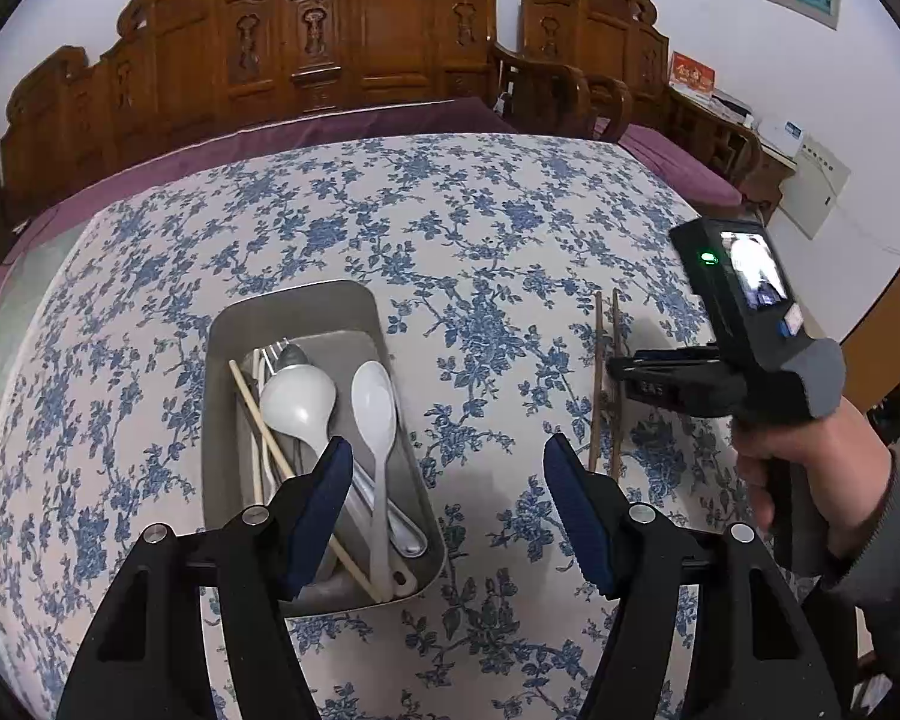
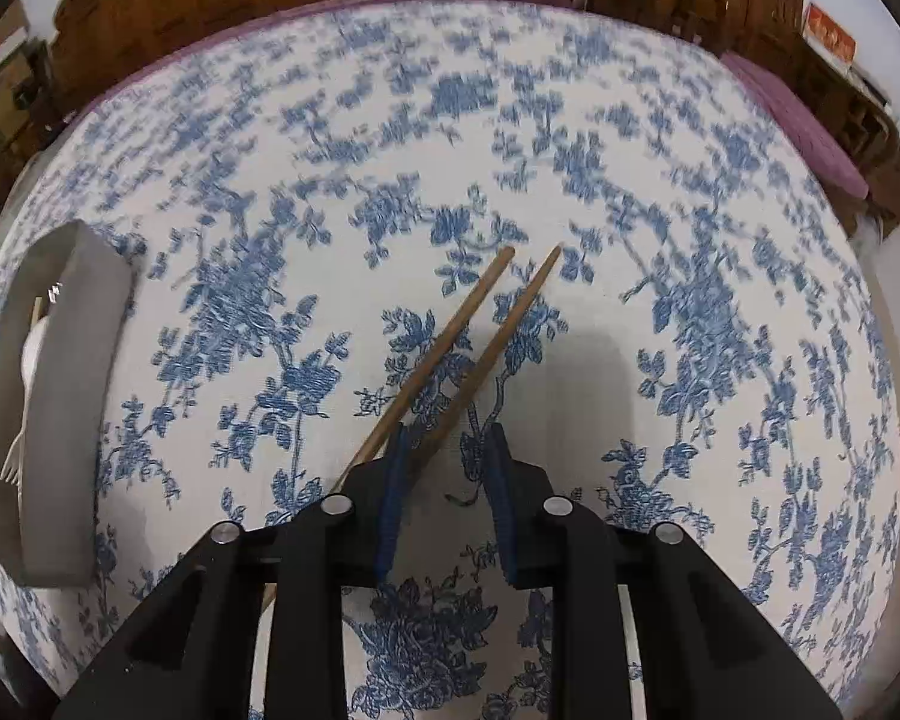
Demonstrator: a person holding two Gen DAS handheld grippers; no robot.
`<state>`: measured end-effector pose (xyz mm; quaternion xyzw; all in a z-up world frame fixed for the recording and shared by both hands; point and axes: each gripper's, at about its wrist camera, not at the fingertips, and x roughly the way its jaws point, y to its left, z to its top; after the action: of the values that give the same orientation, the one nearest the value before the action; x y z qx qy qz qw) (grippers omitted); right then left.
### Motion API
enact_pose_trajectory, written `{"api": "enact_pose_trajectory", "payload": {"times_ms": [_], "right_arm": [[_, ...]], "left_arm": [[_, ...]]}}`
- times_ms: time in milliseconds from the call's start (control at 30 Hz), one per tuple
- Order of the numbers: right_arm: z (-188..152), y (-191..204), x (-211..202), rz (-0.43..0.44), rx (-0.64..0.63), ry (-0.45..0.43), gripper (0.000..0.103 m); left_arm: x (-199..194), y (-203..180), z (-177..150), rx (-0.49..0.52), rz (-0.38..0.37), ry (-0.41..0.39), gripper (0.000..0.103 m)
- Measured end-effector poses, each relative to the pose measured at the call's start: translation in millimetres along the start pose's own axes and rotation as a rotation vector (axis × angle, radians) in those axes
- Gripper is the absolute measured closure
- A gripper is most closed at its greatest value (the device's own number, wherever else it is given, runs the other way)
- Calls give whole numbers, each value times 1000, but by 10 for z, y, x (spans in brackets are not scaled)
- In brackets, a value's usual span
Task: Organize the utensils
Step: 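Grasp one dark wooden chopstick with the right tool while the left tool grasps the other, then carry a dark chopstick into the tray with the left tool while the right tool holds its chopstick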
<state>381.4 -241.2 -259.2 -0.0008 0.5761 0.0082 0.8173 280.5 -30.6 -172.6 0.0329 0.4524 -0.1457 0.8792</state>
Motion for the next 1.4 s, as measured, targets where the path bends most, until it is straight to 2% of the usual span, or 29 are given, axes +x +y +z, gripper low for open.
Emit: {"api": "enact_pose_trajectory", "payload": {"times_ms": [100, 167, 233, 300, 667, 1133, 1400], "right_arm": [[11, 38, 9, -17, -35, -4, 78], [-8, 22, -1, -10, -50, -3, 84], [-39, -17, -18, -15, -61, 1, 95], [-99, -78, -42, -7, -76, 0, 97], [-474, -608, -315, 63, -59, -26, 97], [-820, -914, -332, 106, -44, -28, 97], [-873, -901, -388, 110, -44, -39, 97]], "left_arm": [[17, -19, -2, -1, -1, 3, 40], [35, -23, -8, -3, 1, 8, 40], [61, -41, -10, -3, 2, 13, 40], [101, -85, -11, 3, 4, 18, 40], [517, -560, 75, 25, -27, 41, 40], [1149, -958, 182, 77, -15, 116, 40], [1405, -1061, 246, 112, -11, 150, 51]]}}
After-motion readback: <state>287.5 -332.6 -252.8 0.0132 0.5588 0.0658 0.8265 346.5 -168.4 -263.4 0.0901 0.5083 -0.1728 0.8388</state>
